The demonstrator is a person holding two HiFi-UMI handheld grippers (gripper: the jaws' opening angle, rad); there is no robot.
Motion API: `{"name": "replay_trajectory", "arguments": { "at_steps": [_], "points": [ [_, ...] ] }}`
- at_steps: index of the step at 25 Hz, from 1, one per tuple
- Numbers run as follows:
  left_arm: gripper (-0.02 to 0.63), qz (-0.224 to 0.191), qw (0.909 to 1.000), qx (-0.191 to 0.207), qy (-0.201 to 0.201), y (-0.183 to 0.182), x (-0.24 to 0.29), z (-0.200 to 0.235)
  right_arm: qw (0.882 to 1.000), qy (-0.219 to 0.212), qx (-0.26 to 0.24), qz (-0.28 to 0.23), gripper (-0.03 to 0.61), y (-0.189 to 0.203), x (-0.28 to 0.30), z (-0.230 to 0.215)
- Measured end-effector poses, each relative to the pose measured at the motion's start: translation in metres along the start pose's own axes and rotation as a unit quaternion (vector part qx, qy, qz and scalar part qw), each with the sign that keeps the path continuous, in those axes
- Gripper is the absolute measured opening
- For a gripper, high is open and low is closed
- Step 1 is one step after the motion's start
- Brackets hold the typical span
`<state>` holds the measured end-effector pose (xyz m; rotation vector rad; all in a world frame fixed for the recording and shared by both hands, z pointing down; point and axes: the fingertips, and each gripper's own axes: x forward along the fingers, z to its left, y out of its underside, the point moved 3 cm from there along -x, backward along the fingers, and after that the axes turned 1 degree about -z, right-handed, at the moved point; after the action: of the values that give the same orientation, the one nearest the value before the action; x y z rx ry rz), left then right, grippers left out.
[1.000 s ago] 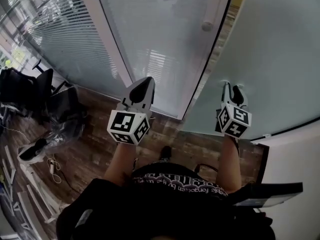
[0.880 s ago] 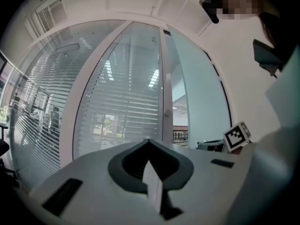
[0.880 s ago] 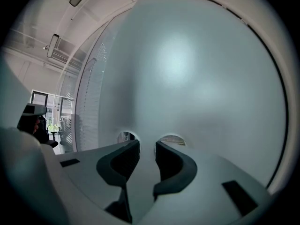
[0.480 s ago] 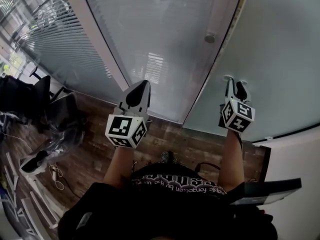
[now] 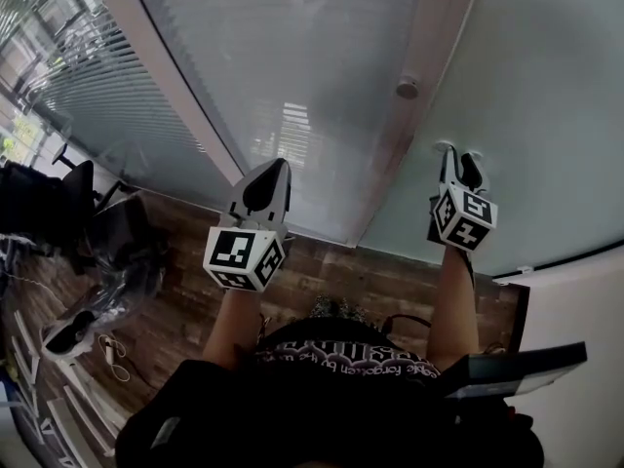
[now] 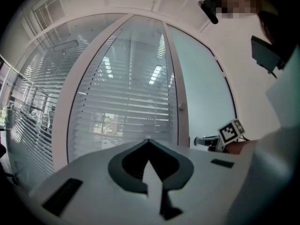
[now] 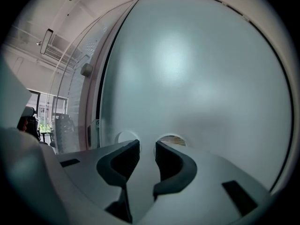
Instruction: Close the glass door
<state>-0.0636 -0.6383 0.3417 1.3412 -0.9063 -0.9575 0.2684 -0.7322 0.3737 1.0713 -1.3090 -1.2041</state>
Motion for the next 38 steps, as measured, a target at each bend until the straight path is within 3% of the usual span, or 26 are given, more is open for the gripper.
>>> {"name": "replay_trajectory", "arguments": {
  "at_steps": [28, 34, 38],
  "points": [
    [-0.002, -0.004, 1.0, -0.003, 0.004, -0.005, 0.008, 0.001, 1.0, 0.001, -0.005, -0.004, 0.107, -0.002, -0.001, -0.001],
    [-0.002, -0.007, 0.9998, -0.009, 0.019, -0.009, 0.012, -0.012, 0.997, -0.034, -0.004, -0.074, 0.107, -0.025, -0.053, 0.005],
    [-0.002, -0.007, 0.9994, -0.011, 0.031, -0.009, 0.015, -0.027, 0.991, -0.051, -0.051, -0.112, 0.095, -0.039, -0.086, 0.015]
  ]
}}
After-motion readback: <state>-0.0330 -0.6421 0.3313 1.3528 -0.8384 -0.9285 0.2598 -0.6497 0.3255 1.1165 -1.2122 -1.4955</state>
